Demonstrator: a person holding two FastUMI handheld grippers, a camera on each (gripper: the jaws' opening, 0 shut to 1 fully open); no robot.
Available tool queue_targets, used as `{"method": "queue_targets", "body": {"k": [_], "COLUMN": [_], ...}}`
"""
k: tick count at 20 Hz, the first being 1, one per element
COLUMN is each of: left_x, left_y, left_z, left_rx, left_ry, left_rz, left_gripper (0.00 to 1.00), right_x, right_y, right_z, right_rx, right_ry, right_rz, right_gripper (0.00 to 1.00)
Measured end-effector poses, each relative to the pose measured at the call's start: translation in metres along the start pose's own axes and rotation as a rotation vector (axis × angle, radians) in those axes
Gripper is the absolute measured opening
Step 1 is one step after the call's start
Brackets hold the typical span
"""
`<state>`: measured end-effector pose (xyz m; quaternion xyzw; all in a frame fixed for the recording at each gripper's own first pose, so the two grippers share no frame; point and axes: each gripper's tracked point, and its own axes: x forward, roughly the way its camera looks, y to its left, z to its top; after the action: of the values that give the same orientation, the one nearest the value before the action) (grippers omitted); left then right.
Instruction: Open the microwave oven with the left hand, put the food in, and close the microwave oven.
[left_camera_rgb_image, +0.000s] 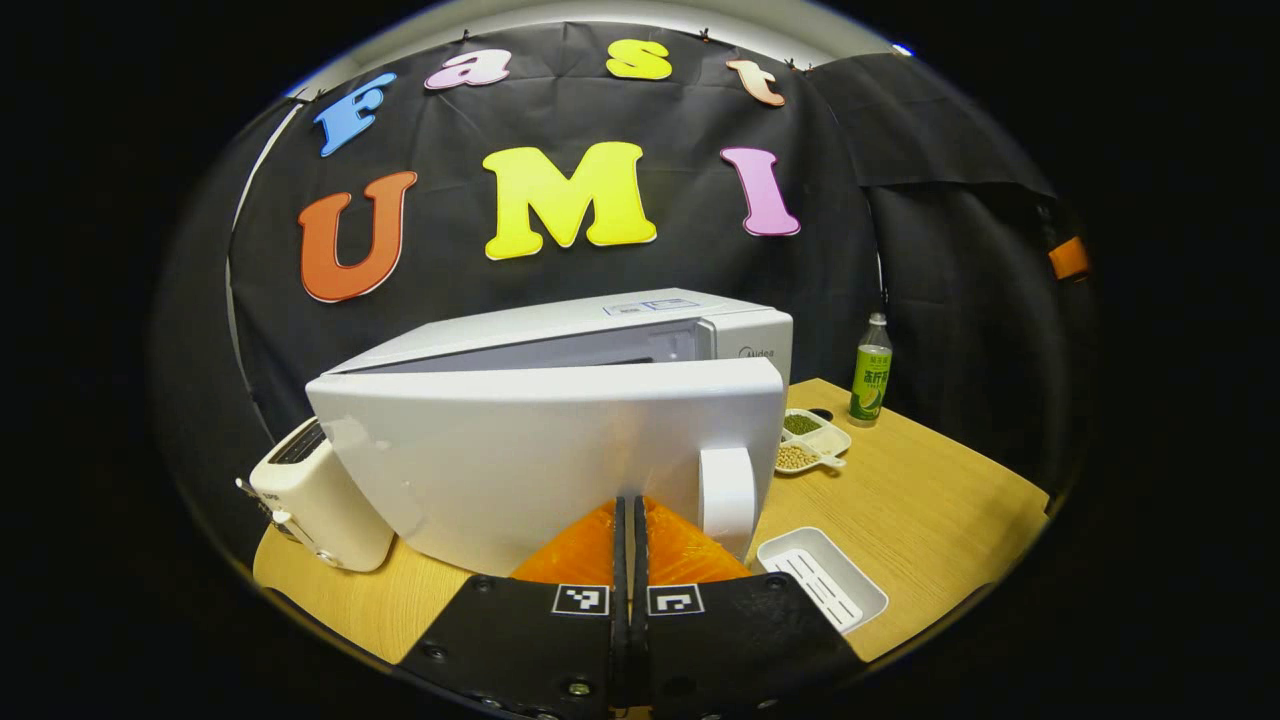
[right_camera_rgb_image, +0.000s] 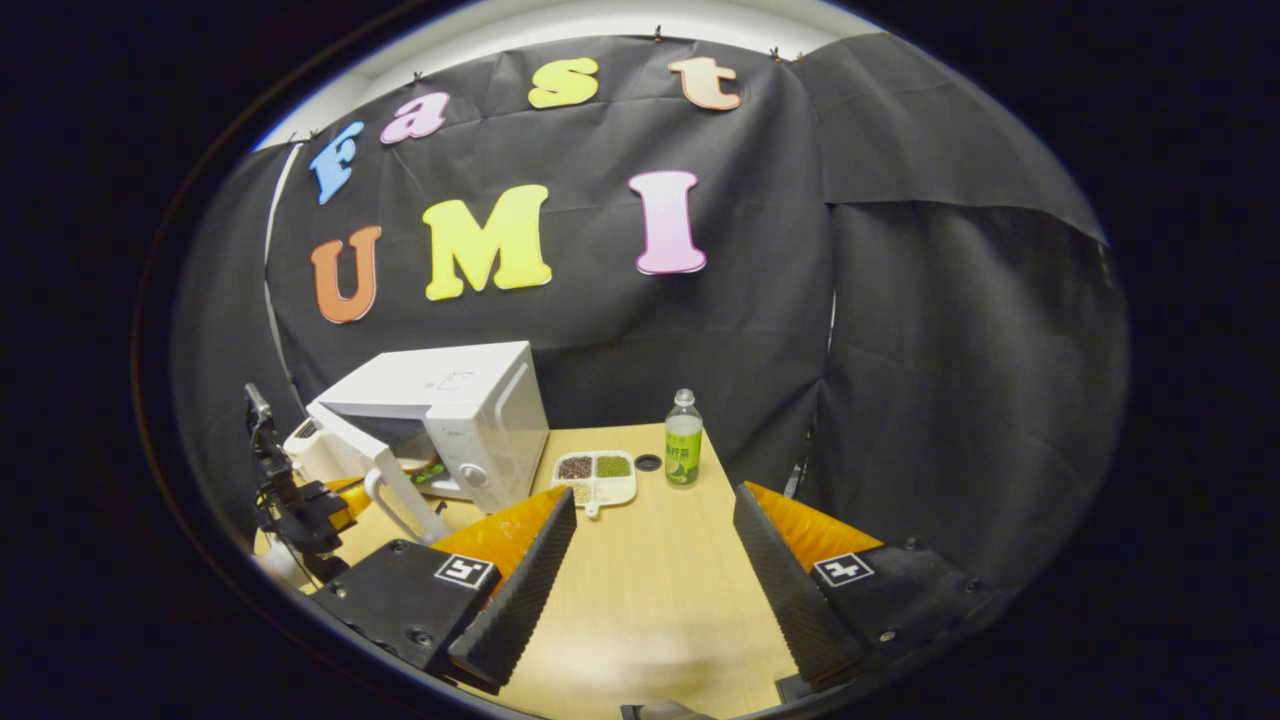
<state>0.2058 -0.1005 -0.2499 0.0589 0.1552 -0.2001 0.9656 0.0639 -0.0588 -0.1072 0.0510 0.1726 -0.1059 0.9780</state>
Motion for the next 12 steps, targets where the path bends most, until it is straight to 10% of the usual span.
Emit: {"method": "queue_targets", "body": {"k": [12], "left_x": [0.066], "left_y": [-0.005], "left_z": [0.014], "left_rx": [-0.028], "left_ry": [-0.01], "left_rz": [-0.002], "left_gripper": [0.0], "right_x": [0.001], "right_y": [-0.015], "right_z": [-0.001], "right_rx": [0.01], "right_ry": [0.016], "right_rz": [-0.046], "right_gripper": [1.0]}}
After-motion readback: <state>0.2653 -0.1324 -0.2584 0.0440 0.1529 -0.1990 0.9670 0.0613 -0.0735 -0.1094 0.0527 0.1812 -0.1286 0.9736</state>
